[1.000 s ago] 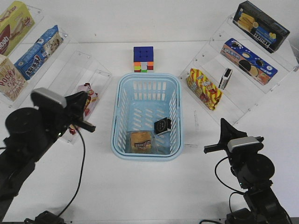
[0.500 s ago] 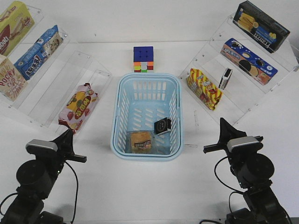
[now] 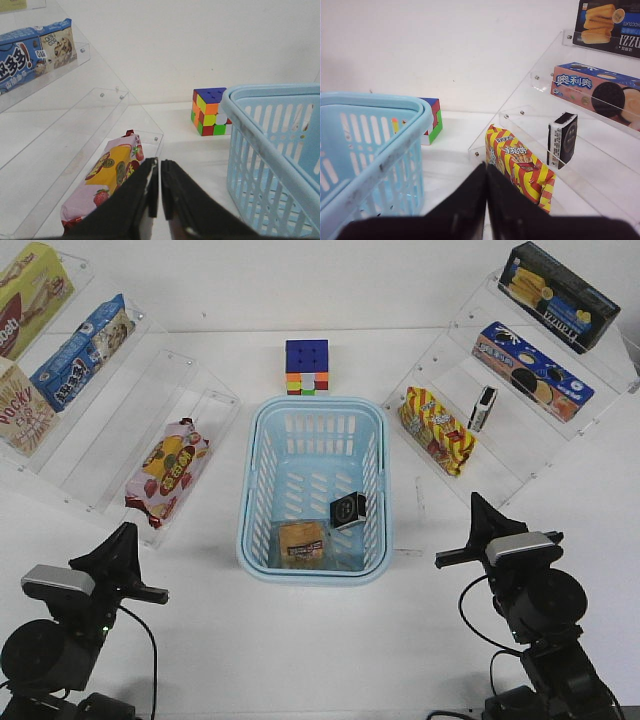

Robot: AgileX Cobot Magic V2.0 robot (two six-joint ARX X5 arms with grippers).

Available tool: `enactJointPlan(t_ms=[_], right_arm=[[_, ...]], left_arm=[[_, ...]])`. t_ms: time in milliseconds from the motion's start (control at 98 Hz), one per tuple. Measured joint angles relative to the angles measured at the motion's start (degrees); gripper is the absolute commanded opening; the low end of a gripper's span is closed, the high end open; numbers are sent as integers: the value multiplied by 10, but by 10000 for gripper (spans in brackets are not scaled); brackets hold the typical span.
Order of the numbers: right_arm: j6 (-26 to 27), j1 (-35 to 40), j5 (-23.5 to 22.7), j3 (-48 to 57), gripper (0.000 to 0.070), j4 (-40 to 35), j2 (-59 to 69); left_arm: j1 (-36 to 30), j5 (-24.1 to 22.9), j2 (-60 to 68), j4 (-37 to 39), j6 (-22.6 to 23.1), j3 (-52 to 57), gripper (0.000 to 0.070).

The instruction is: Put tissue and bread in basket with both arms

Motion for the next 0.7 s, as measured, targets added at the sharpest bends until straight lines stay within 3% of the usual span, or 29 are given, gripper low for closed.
enactJointPlan(t_ms=[102, 255, 449, 704], right_arm=[[0, 0, 0, 0, 0, 0, 0], [0, 0, 0, 0, 0, 7, 0], [0, 0, 0, 0, 0, 8, 0], [0, 0, 0, 0, 0, 8, 0]], left_arm=[[5, 0, -21, 5, 10, -3, 2], [64, 0, -74, 77, 30, -89, 2], [132, 3, -139, 88, 14, -233, 2], [159, 26, -202, 103, 8, -314, 2]])
